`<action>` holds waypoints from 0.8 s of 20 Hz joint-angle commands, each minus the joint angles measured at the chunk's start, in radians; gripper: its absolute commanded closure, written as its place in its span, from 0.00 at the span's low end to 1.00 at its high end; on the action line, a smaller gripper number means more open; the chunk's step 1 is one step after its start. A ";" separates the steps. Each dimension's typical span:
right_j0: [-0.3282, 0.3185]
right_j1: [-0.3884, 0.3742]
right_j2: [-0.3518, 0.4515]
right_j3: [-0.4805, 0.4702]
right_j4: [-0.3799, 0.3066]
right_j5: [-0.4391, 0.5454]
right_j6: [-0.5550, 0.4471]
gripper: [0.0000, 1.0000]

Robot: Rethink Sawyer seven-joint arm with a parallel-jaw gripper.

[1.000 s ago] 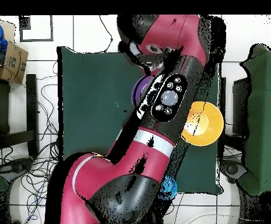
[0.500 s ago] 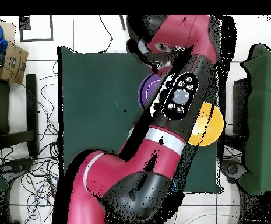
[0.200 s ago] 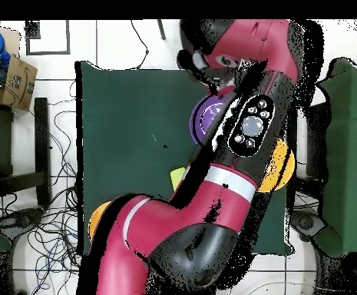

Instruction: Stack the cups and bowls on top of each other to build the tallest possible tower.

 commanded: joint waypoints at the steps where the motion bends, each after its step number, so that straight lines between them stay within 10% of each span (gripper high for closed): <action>1: -0.002 0.034 0.083 -0.039 -0.057 0.053 -0.216 0.00; 16: 0.011 0.047 0.060 -0.079 -0.042 0.079 -0.162 0.00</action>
